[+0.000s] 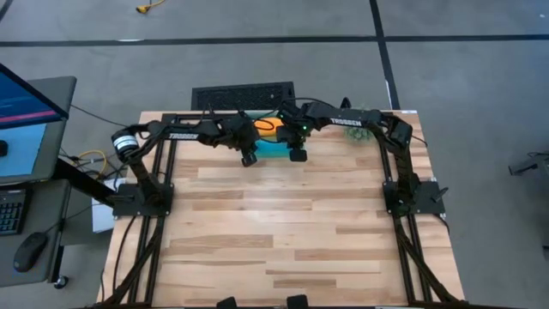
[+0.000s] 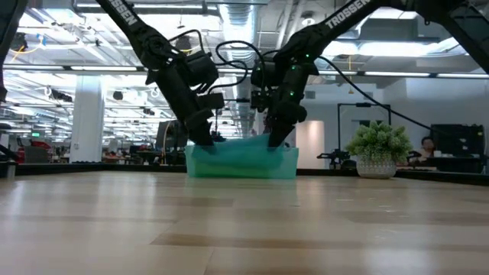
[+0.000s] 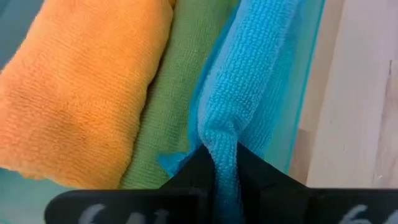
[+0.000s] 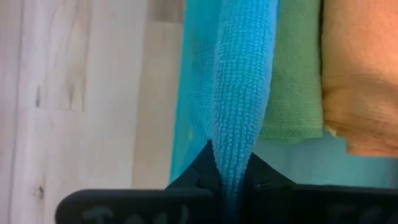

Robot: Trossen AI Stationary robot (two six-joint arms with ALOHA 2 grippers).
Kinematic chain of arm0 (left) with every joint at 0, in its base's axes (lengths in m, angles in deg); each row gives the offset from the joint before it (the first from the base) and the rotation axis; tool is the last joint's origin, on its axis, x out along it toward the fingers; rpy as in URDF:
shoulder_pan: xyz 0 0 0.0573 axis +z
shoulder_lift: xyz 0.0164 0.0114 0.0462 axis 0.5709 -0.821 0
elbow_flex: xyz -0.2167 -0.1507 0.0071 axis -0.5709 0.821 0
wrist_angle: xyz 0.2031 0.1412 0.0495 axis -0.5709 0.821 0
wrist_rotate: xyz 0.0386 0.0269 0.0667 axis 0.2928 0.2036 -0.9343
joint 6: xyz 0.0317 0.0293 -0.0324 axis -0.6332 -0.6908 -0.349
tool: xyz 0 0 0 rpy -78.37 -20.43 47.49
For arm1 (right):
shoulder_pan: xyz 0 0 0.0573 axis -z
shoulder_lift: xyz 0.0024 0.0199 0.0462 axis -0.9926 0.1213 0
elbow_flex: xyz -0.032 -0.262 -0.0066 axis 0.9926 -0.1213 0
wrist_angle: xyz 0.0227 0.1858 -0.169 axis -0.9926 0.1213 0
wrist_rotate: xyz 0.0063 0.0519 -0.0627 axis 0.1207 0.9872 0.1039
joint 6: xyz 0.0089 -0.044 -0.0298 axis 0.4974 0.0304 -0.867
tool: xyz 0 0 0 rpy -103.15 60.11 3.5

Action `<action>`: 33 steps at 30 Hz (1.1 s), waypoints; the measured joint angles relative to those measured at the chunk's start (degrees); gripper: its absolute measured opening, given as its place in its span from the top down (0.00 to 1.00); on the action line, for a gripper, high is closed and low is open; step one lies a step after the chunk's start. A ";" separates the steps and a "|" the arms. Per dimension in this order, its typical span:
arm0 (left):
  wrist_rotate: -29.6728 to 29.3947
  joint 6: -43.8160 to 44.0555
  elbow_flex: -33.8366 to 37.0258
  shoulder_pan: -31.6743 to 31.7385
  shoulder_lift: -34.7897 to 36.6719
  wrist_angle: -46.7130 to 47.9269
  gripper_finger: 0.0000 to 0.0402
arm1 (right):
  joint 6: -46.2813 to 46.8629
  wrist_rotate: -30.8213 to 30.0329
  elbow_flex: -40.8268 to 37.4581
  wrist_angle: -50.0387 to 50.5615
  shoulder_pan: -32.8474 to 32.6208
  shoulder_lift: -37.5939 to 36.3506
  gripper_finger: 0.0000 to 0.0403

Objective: Roll microfiber towels into tight, uniform cylinder then place into a basket
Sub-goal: Put the rolled blue microfiber cloth into the blue bin

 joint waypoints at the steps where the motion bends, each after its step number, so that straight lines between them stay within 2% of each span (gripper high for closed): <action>1: 0.06 0.36 0.00 0.00 -0.14 0.12 0.96 | 0.00 -0.02 0.00 -0.01 -0.04 0.00 0.92; 9: -0.46 1.01 0.11 -0.15 -0.21 -0.70 0.91 | 0.42 -0.42 -0.02 -0.05 -0.41 0.00 0.90; 19: -1.56 -0.18 0.28 -0.13 -0.34 -0.20 0.72 | 0.42 -0.90 -0.09 0.94 -0.64 -0.02 0.59; 24: -1.46 0.43 -0.79 -0.17 -0.34 1.09 0.63 | 1.40 -0.63 1.37 3.07 -0.34 -0.09 0.49; 28: -1.07 -0.27 -1.77 -0.21 -0.34 1.89 0.61 | 1.92 -0.48 3.10 5.44 0.57 -0.22 0.47; 33: -0.98 -0.73 -2.12 -0.20 -0.29 2.34 0.61 | 1.91 -0.45 4.83 8.16 1.99 -0.68 0.49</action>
